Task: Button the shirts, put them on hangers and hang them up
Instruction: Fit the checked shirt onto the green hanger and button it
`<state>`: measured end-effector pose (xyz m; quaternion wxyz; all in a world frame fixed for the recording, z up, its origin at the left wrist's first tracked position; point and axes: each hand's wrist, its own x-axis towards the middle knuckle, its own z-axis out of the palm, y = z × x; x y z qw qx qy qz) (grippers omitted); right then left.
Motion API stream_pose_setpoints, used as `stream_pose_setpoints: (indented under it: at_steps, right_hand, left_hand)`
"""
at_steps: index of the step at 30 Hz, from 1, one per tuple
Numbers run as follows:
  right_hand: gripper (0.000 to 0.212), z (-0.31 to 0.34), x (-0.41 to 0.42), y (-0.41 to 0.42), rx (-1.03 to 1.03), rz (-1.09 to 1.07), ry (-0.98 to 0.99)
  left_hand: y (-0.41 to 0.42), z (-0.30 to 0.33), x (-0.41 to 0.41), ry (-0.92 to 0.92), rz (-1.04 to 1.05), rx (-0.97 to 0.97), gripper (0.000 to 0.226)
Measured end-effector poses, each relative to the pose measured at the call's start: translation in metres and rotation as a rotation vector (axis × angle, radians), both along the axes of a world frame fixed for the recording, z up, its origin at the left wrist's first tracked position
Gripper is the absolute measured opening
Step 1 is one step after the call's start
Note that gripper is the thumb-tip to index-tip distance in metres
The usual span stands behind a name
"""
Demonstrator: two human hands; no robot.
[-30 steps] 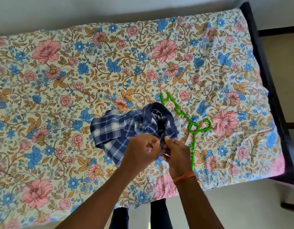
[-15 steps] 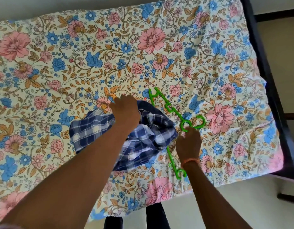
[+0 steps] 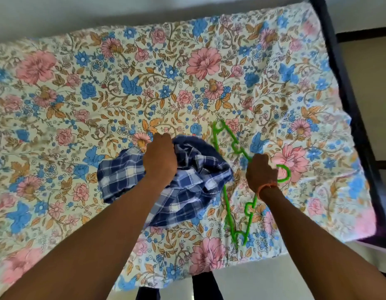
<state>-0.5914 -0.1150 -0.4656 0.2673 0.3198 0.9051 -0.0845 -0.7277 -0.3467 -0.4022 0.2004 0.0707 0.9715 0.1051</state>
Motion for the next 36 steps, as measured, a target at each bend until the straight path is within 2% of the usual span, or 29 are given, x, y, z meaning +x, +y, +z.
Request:
stream_pose_setpoints:
  at_steps: [1,4,9,12,14,18,20,23,25,28,32,34,36]
  right_hand:
    - [0.044,0.012,0.002,0.005,-0.032,-0.025,0.033]
    - [0.052,0.068,0.003,0.011,-0.038,-0.044,0.154]
    - [0.036,0.199,-0.004,-0.011,0.024,-0.065,0.611]
    - [0.03,0.29,-0.007,-0.03,-0.077,-0.184,0.846]
    - [0.028,0.345,-0.009,-0.047,-0.148,-0.24,1.016]
    - [0.035,0.423,-0.022,-0.077,-0.138,-0.263,1.268]
    - [0.04,0.455,-0.031,-0.088,-0.103,-0.229,1.351]
    - [0.041,0.489,-0.041,-0.106,-0.038,-0.164,1.414]
    - [0.039,0.505,-0.045,-0.121,-0.021,-0.081,1.419]
    - [0.02,0.516,-0.049,-0.142,0.01,0.133,1.325]
    - [0.027,0.512,-0.048,-0.154,-0.024,0.317,1.185]
    - [0.027,0.512,-0.043,-0.157,0.003,0.408,1.152]
    - [0.022,0.512,-0.038,-0.163,0.019,0.493,1.143]
  left_hand:
    - [-0.002,0.007,-0.002,0.024,0.066,0.101,0.015]
    - [-0.005,0.051,-0.009,0.14,0.231,0.323,0.02]
    - [-0.006,0.158,-0.001,0.302,0.416,0.483,0.023]
    - [-0.011,0.225,0.009,0.31,0.429,0.61,0.025]
    - [-0.021,0.277,0.015,0.264,0.366,0.74,0.026]
    - [-0.049,0.36,0.016,0.22,-0.067,0.758,0.027]
    - [-0.064,0.397,0.011,0.205,-0.239,0.7,0.023]
    - [-0.082,0.446,0.004,0.249,-0.343,0.612,0.018]
    - [-0.092,0.477,0.002,0.305,-0.337,0.626,0.017]
    - [-0.101,0.522,0.0,0.351,-0.178,0.771,0.015]
    - [-0.117,0.574,-0.017,0.342,0.054,0.995,0.02]
    - [-0.13,0.595,-0.03,0.282,0.147,1.052,0.02]
    - [-0.142,0.61,-0.04,0.202,0.156,1.068,0.015]
